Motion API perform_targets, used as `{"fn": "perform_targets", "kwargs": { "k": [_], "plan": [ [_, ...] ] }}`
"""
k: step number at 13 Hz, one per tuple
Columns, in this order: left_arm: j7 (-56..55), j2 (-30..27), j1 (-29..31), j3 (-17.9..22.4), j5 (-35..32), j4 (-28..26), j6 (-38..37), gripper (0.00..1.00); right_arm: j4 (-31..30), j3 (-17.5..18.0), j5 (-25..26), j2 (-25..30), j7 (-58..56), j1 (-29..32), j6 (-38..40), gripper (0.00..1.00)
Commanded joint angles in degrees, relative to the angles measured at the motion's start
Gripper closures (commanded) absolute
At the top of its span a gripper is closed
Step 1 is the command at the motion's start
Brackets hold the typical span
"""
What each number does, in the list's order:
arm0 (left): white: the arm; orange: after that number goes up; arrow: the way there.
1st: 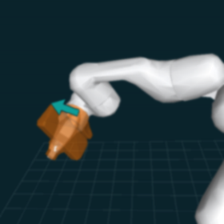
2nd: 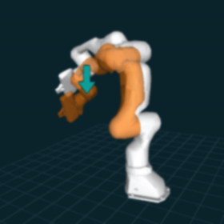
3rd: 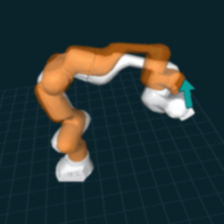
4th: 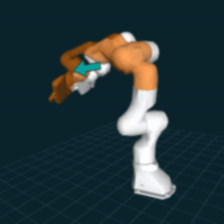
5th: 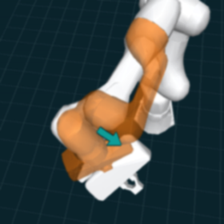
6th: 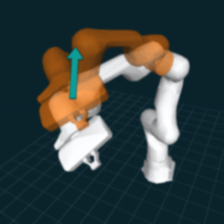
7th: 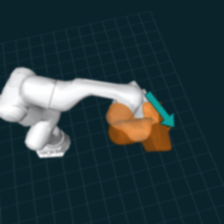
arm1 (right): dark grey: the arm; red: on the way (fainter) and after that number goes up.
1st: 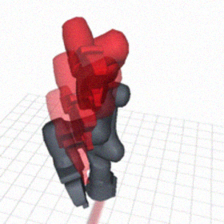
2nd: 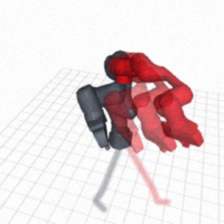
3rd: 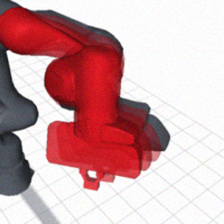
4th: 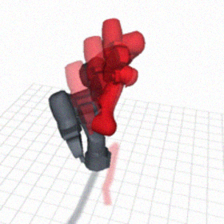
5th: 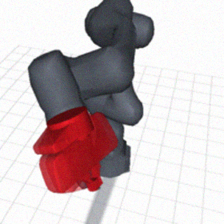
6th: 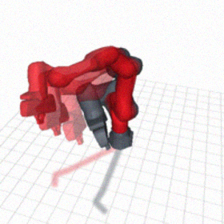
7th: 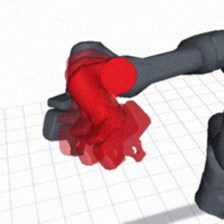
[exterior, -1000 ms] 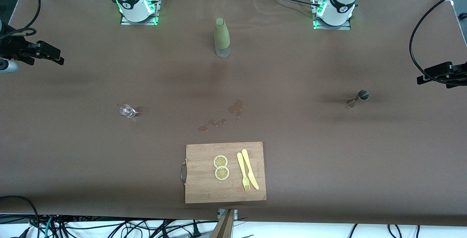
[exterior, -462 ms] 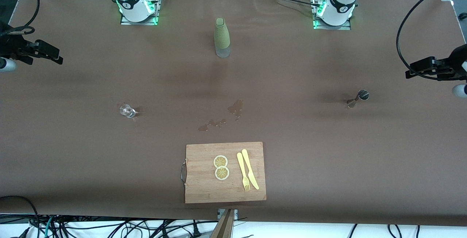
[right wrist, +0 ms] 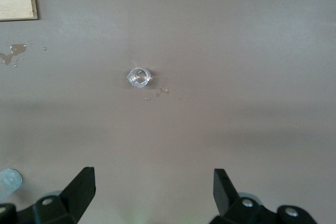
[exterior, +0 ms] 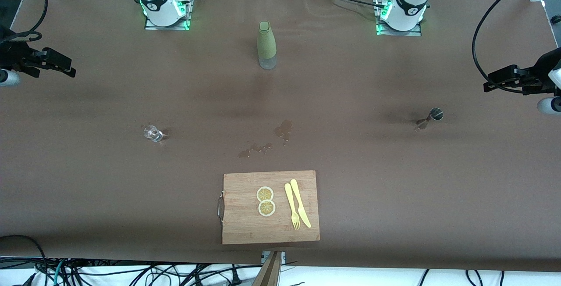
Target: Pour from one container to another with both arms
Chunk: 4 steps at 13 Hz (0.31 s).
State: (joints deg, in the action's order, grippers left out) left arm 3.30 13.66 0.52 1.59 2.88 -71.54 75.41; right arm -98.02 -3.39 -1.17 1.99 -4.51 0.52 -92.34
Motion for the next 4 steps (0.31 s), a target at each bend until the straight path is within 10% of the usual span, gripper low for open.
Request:
{"fn": "perform_targets", "kwargs": {
  "k": [1,4],
  "plan": [
    [-0.7,-1.3,-0.1,-1.0,-1.1,-0.3,-1.2,0.0,1.1,0.1,0.6,0.0,0.9,0.0,1.1,0.0],
    [-0.7,-1.2,-0.2,-1.8,-1.6,-0.3,-1.1,0.0,1.1,0.1,0.6,0.0,0.9,0.1,1.2,0.0]
  ]
}}
